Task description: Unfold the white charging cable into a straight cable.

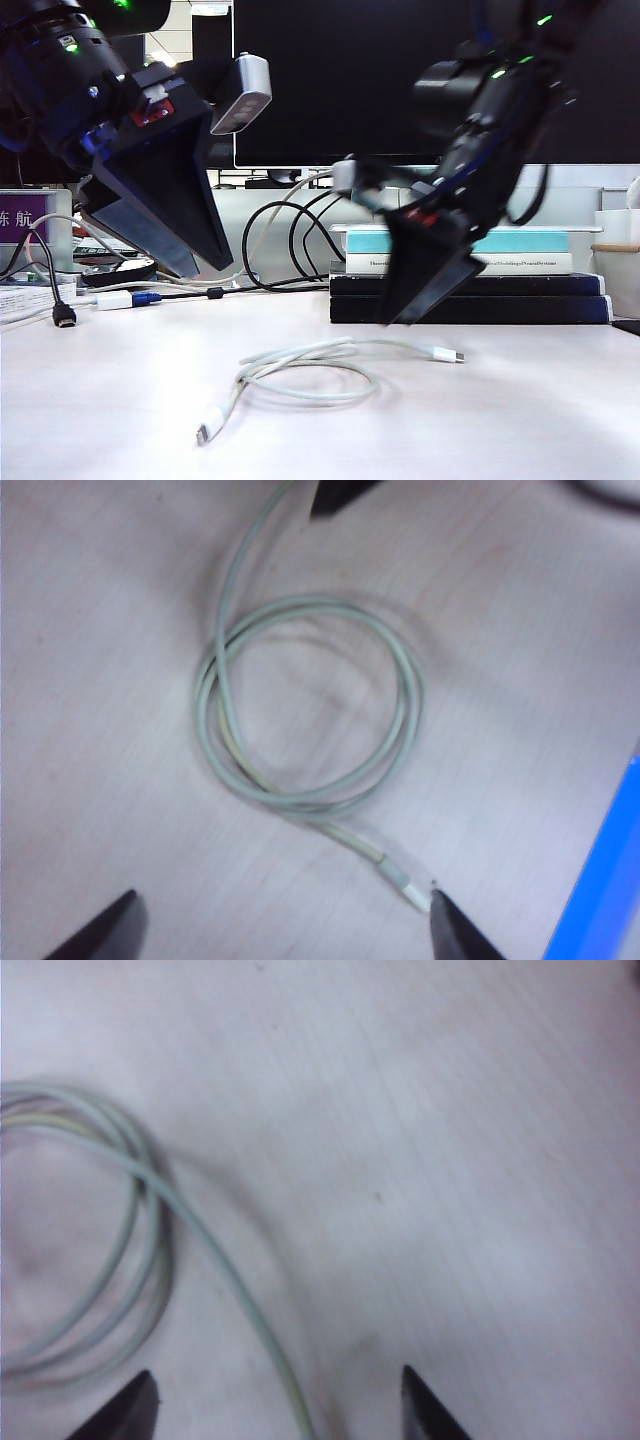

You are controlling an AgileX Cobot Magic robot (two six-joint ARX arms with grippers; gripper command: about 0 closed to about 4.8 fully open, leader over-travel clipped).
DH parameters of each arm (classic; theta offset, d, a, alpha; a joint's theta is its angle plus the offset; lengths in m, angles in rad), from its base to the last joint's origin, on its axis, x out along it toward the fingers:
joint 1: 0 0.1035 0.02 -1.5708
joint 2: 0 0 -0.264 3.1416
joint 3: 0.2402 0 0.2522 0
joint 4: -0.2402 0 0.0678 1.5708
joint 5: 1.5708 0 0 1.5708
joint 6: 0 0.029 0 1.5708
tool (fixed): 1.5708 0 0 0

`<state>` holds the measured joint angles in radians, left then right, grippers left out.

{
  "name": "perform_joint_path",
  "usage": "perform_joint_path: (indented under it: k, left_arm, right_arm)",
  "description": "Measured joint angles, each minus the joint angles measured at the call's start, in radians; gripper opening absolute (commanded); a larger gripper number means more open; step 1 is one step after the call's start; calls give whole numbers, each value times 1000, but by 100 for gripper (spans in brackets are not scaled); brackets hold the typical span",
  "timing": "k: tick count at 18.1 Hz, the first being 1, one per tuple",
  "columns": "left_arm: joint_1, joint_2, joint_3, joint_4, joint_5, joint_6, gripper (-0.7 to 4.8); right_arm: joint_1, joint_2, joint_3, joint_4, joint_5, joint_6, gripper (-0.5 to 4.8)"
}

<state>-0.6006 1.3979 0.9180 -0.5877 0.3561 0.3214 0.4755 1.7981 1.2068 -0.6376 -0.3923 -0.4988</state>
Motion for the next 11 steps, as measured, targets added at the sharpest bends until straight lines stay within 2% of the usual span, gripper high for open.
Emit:
perform_joint_path:
  k: [3, 4, 5, 7, 11]
  left_arm:
    - [0, 0, 0, 0, 0, -4, 377]
    - [0, 0, 0, 0, 0, -4, 377]
    - [0, 0, 0, 0, 0, -4, 377]
    - [0, 0, 0, 0, 0, -4, 377]
    - [0, 0, 0, 3, 0, -4, 377]
  right_arm:
    - [0, 47, 6, -13, 5, 1, 238]
    - [-3, 54, 10, -9, 14, 0, 181]
    - [-2, 62, 16, -6, 24, 1, 84]
    - [0, 69, 17, 9, 30, 1, -5]
    - [5, 70, 17, 21, 45, 6, -5]
